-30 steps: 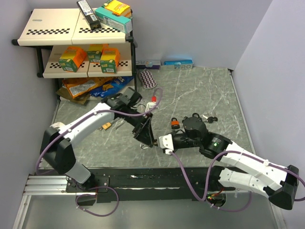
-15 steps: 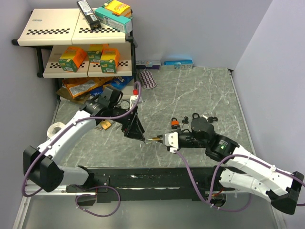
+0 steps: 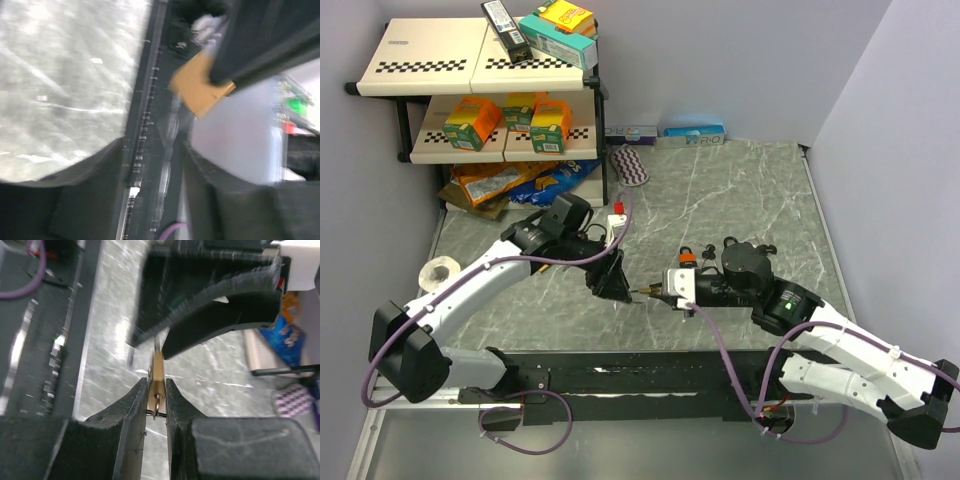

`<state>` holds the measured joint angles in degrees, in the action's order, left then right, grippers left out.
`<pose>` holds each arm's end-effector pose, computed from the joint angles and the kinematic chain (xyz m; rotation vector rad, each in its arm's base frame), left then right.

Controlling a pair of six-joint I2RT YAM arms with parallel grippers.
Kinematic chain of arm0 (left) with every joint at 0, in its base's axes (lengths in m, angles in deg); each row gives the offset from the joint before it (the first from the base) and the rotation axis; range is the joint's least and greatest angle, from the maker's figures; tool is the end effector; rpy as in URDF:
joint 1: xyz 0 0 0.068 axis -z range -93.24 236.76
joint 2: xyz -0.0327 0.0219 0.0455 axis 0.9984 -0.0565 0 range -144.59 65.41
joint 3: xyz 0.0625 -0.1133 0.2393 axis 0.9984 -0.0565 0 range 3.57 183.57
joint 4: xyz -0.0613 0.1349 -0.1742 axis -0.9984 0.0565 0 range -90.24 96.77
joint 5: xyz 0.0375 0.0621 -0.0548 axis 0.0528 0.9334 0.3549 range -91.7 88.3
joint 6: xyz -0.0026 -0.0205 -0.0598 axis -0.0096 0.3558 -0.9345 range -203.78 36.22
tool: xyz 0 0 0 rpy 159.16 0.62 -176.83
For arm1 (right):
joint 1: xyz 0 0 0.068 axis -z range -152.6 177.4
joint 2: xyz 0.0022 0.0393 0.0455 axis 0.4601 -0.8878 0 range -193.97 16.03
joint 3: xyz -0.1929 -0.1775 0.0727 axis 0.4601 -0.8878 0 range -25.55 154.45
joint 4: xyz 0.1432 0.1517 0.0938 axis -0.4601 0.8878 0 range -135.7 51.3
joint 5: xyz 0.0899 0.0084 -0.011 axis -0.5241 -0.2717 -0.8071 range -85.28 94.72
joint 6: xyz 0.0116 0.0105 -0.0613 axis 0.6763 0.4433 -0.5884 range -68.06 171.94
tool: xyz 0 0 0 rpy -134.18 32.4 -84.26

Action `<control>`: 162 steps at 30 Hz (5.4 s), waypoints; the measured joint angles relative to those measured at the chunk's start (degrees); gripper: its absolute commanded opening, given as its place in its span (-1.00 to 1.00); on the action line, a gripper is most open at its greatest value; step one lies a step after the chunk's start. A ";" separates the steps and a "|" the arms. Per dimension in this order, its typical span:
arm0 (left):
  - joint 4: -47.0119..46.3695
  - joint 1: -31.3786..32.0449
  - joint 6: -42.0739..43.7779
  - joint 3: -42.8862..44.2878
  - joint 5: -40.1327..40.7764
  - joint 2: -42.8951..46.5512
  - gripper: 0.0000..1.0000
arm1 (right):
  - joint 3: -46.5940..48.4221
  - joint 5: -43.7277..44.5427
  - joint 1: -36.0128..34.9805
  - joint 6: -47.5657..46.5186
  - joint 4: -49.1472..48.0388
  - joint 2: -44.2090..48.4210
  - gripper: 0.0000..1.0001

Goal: Lock with the key
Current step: Pick up the lock from the center of the board, then lock the lock.

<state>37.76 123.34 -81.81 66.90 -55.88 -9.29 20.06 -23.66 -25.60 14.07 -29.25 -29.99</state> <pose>0.1649 -0.1715 0.3071 1.2086 2.0929 -1.4211 0.0775 0.1410 0.3274 -1.5580 1.0485 0.6429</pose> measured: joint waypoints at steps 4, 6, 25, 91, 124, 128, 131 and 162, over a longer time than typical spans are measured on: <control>-3.91 0.00 0.42 -2.43 6.23 3.39 -0.64 | 1.97 -3.78 1.31 6.88 1.42 -0.81 -1.00; -5.84 0.00 0.48 -3.67 8.39 6.12 -0.71 | 2.23 -6.71 2.73 11.17 1.70 -1.31 -1.00; -40.35 0.72 -11.39 -28.85 15.08 19.26 0.69 | 4.52 -14.95 16.37 31.98 -2.19 -8.61 -1.00; -41.62 10.75 -5.49 -19.93 6.82 13.07 -0.98 | 15.37 -21.88 12.50 -4.42 22.51 -11.47 0.10; -28.74 4.46 -10.10 -14.45 3.74 17.64 0.51 | 9.97 -24.39 17.55 13.51 6.08 -5.68 -1.00; -30.36 4.46 -15.47 -14.08 3.04 15.80 0.45 | 9.38 -26.38 17.53 17.86 1.60 -4.63 -1.00; -33.24 4.46 -19.32 -13.79 2.45 14.78 0.40 | 9.05 -27.32 17.35 20.57 -0.52 -4.33 -1.00; -52.19 4.46 -36.85 -16.50 -4.39 13.22 -0.36 | 6.49 -28.74 16.17 26.47 -6.64 -2.73 -1.00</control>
<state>-14.43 127.80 -118.66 50.40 -60.27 3.93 26.55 -52.40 -9.42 40.54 -35.89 -32.72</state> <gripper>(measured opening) 0.366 0.234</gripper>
